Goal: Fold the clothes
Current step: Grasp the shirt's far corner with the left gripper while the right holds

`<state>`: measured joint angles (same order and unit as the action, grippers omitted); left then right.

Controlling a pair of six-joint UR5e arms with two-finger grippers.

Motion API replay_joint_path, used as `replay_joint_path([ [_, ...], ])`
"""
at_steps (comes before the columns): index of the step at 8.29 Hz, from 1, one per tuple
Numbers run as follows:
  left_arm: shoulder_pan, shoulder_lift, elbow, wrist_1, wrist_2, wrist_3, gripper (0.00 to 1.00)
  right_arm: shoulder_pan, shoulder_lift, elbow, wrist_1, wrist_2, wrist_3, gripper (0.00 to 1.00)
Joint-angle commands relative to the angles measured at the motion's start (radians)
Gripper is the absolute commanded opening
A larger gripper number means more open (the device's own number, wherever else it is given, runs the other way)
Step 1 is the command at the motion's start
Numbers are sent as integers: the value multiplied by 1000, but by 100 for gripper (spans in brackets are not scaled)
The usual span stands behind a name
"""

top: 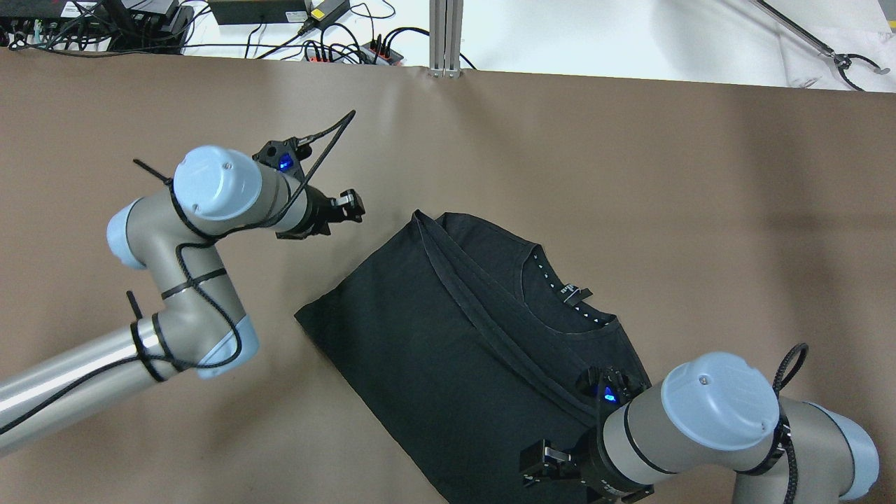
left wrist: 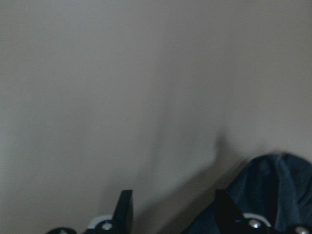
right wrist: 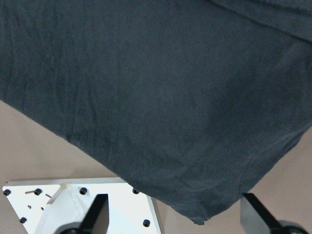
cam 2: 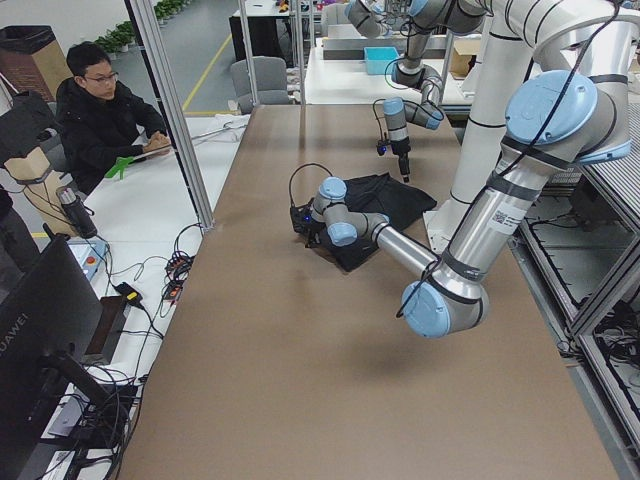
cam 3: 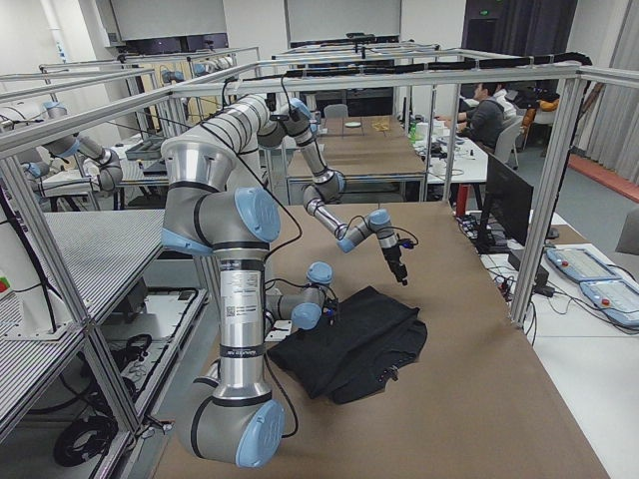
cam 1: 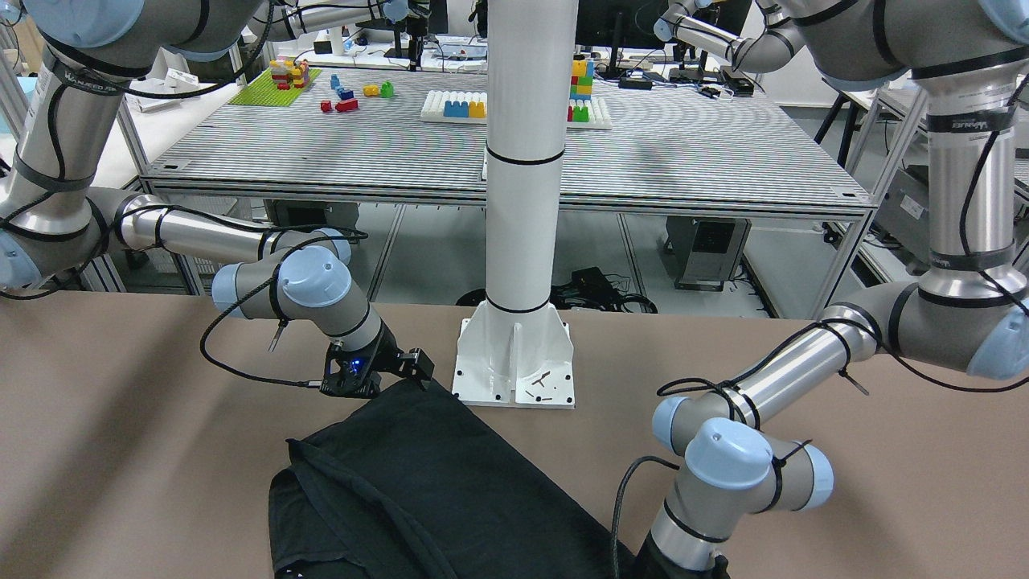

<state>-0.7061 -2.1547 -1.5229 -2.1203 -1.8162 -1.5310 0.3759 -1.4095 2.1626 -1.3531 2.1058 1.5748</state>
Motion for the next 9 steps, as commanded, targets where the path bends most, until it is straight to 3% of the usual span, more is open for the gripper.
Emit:
replay_joint_path([
  [1,117,233,-208,-3,49,-59,68,28,6,-26,2,-30,1,95],
  [3,134,321,-263,-6,60,-69,68,35,4,-24,2,-29,2,95],
  [9,180,274,-209,-12,67,-72,67,38,4,-33,5,-27,1,95],
])
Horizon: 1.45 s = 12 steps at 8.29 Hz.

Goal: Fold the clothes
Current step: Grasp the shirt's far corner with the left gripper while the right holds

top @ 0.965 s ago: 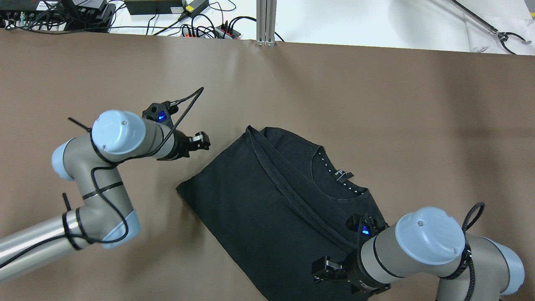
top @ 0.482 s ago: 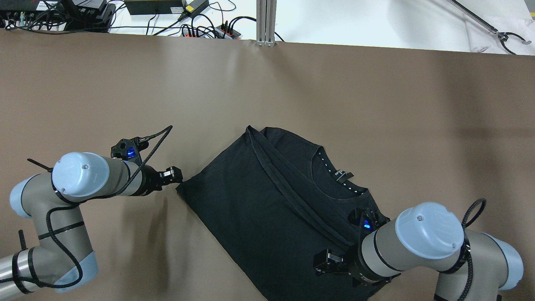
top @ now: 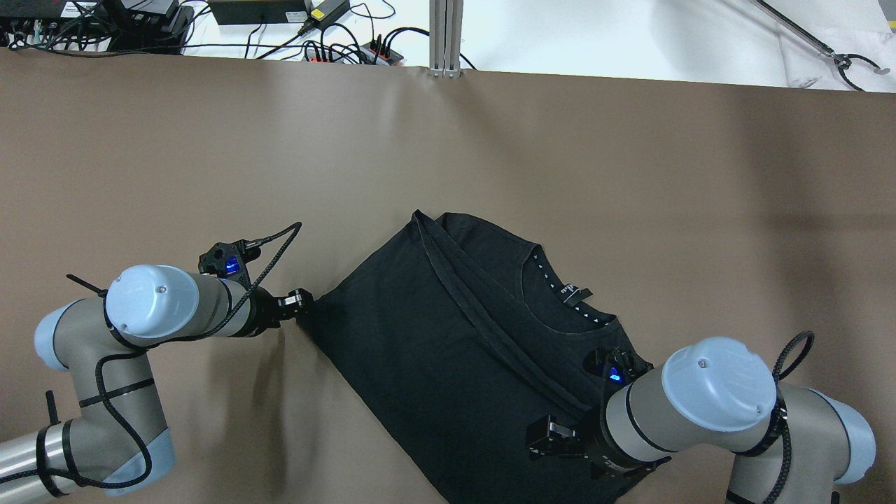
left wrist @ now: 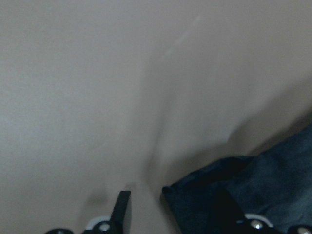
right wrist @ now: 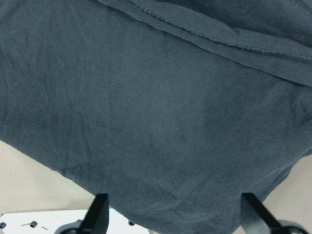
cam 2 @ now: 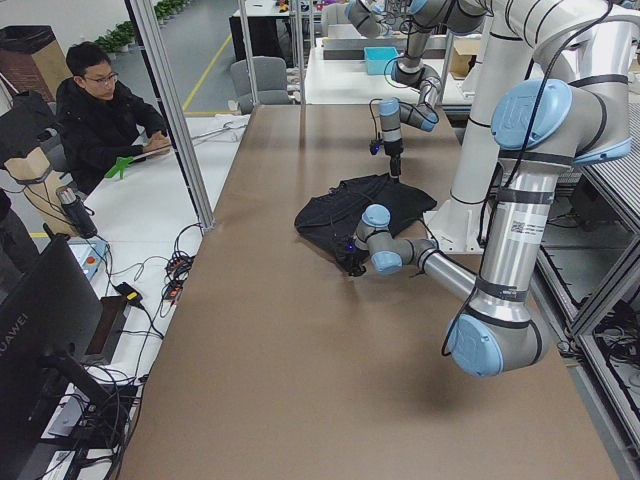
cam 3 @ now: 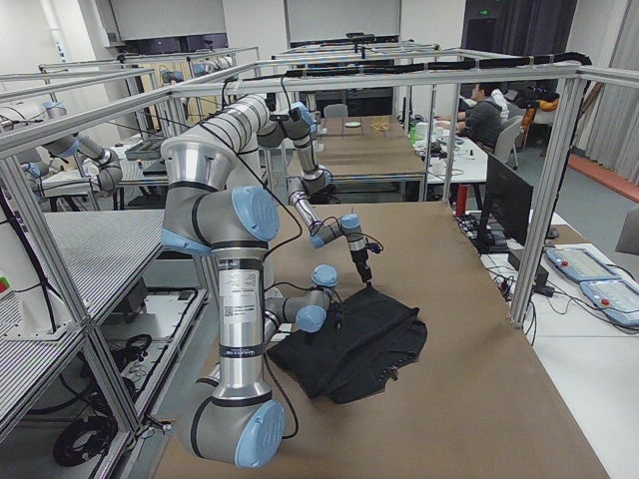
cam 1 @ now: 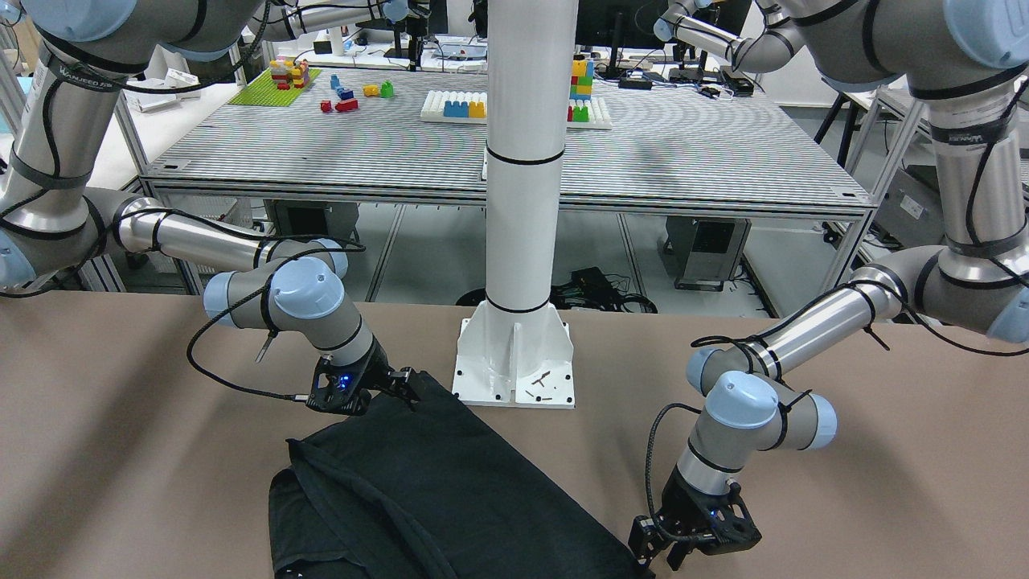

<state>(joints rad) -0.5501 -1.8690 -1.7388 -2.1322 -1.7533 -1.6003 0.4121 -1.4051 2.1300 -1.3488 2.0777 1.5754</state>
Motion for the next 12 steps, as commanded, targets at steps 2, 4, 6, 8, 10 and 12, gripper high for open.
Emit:
replay_joint_path([
  [2,30,-15,31,-3,29,-4,64,16,0,-1,2,13,-2,95],
  [4,35,-39,39,-3,29,-10,23,17,0,-1,2,13,0,95],
  [6,29,-41,30,-2,26,-10,0,20,-3,4,2,13,-2,95],
  [8,-8,-41,12,5,15,0,0,28,-3,4,5,15,-2,95],
  [10,-80,-76,43,14,-9,34,0,30,0,4,5,10,-2,95],
  [12,-186,-229,259,8,-43,112,0,45,0,5,5,7,-2,95],
])
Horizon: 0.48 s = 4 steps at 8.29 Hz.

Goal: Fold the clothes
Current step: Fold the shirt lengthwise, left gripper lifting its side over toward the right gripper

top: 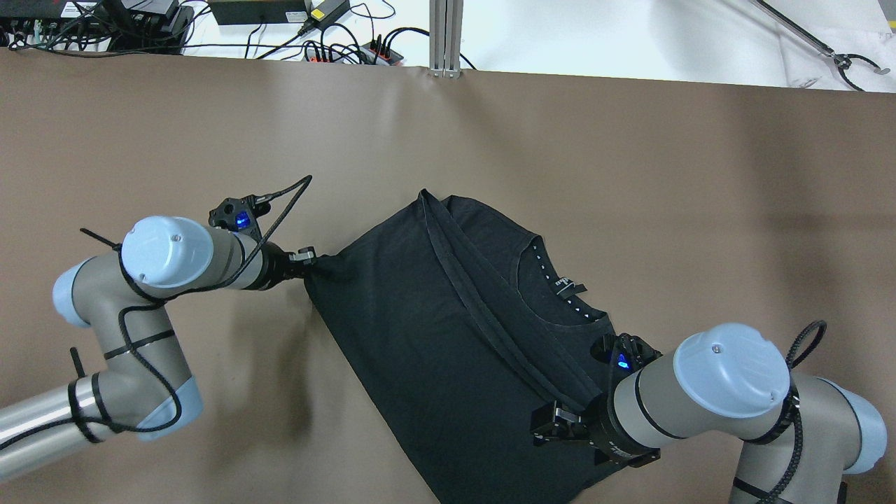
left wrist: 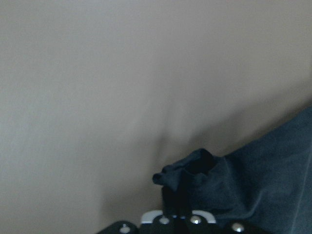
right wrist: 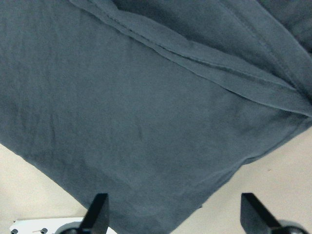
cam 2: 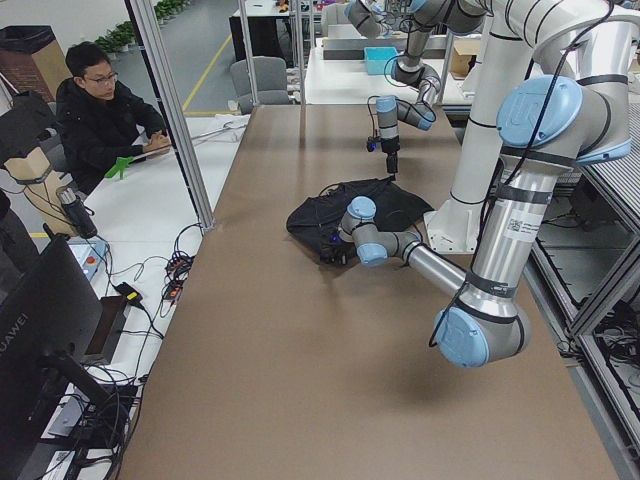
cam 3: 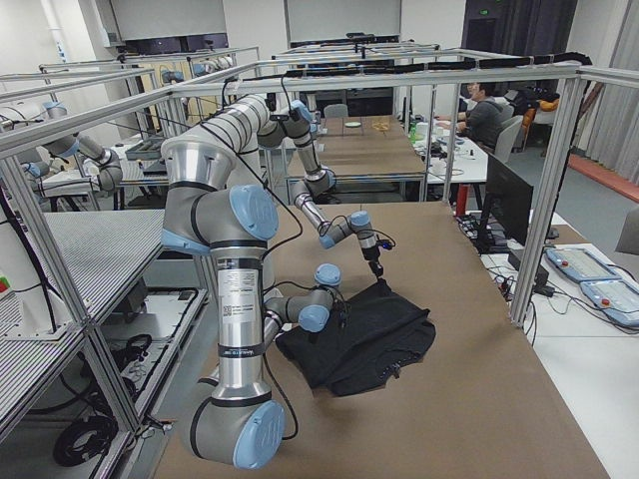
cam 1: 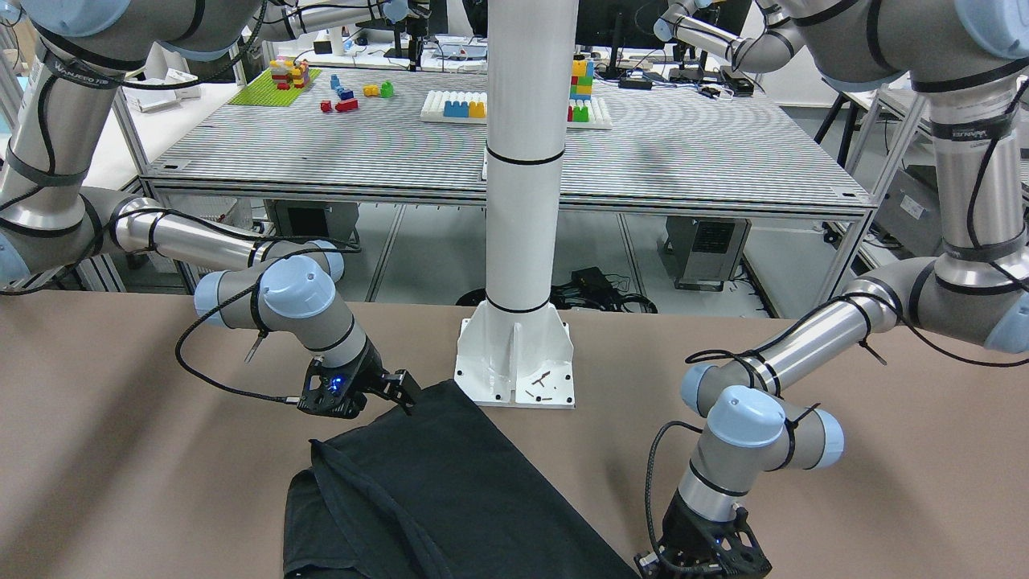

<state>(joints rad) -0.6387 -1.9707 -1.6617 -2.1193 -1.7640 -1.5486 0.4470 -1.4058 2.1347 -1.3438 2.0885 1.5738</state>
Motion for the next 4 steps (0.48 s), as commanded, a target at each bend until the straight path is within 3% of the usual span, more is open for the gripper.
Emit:
replay_joint_path([
  [1,-143,-254,341,-7,-51,96,0,12,1,1,0,-7,0,95],
  [4,-213,-656,803,-17,-57,119,0,30,1,-1,0,-11,0,95],
])
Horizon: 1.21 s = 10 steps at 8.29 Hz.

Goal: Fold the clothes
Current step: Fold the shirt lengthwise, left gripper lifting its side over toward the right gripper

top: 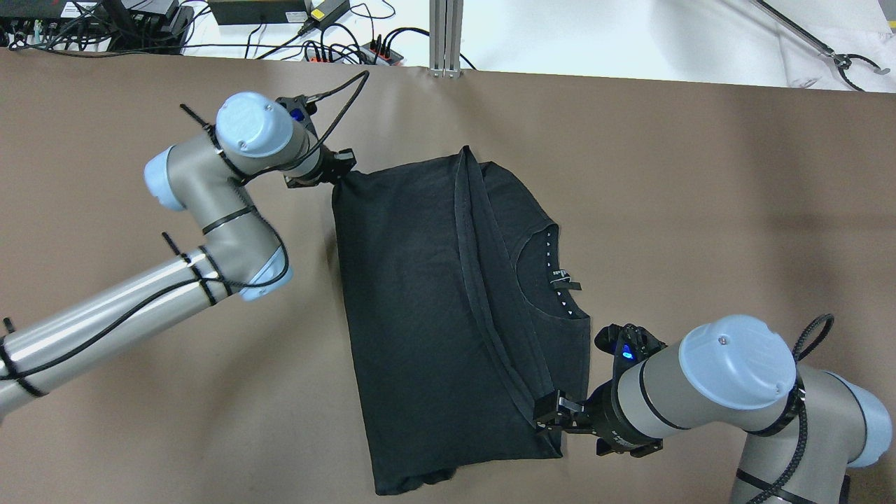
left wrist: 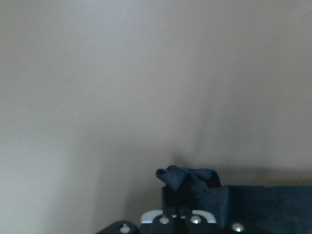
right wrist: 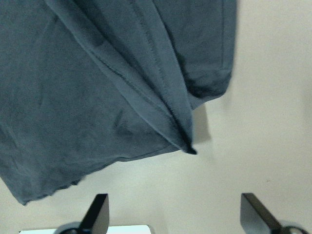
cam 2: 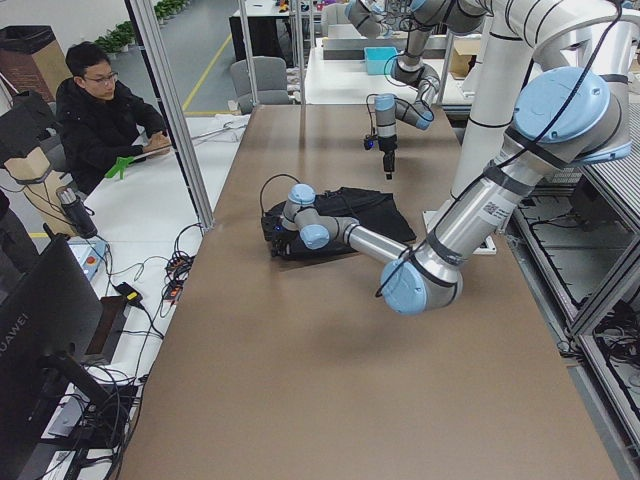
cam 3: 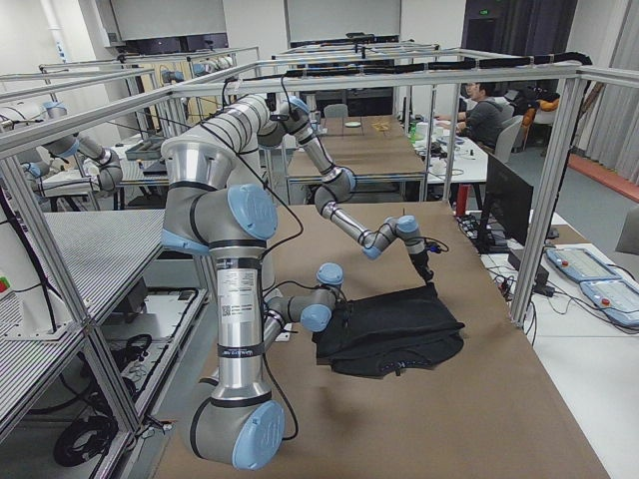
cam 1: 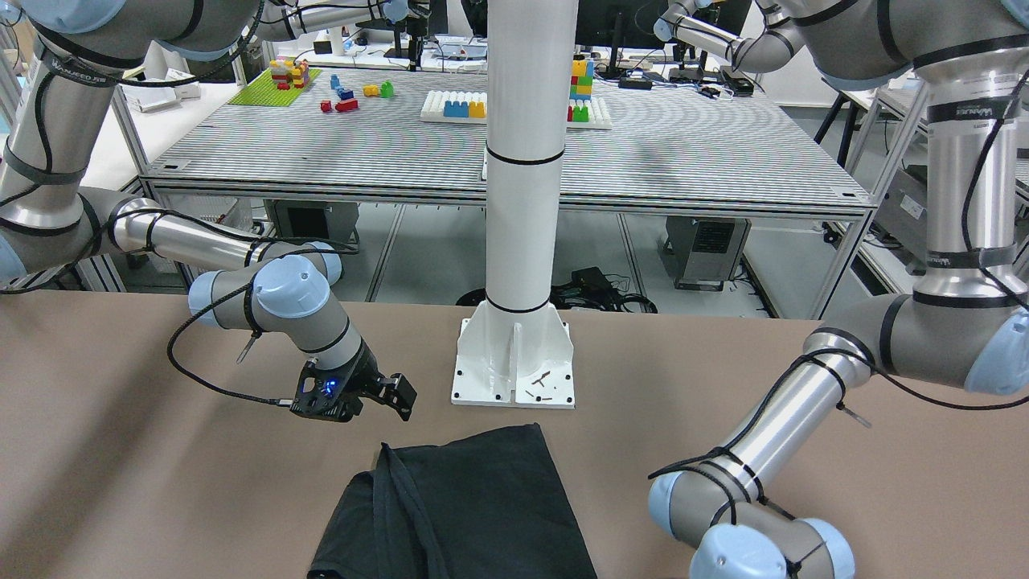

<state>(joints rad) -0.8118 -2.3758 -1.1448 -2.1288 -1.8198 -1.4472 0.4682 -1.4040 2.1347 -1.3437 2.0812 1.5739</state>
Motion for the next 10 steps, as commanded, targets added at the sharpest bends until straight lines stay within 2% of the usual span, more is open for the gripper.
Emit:
replay_joint_path([
  [1,-38,-331,415,-116,26,19,0,23,0,-1,0,-10,0,95],
  [2,-38,-338,460,-179,36,22,3,23,2,-1,0,-39,0,95],
  [3,-41,-336,461,-181,43,54,40,23,8,1,1,-64,0,95],
  [4,-41,-336,459,-181,63,74,94,20,37,-2,1,-117,0,95],
  [5,-44,-333,458,-181,75,96,94,11,89,-2,-3,-204,0,95],
  [6,-47,-313,442,-181,76,155,94,-6,109,-9,-6,-243,-3,95],
  [7,-58,-266,381,-181,79,169,94,-13,143,-45,-8,-257,-8,95],
  [8,-73,-202,317,-180,80,195,94,-20,196,-93,-32,-354,-14,95],
  [9,-79,-160,286,-184,79,214,94,-54,233,-125,-84,-389,-40,94],
  [10,-79,-139,251,-183,80,202,94,-63,341,-197,-171,-394,-190,90],
])
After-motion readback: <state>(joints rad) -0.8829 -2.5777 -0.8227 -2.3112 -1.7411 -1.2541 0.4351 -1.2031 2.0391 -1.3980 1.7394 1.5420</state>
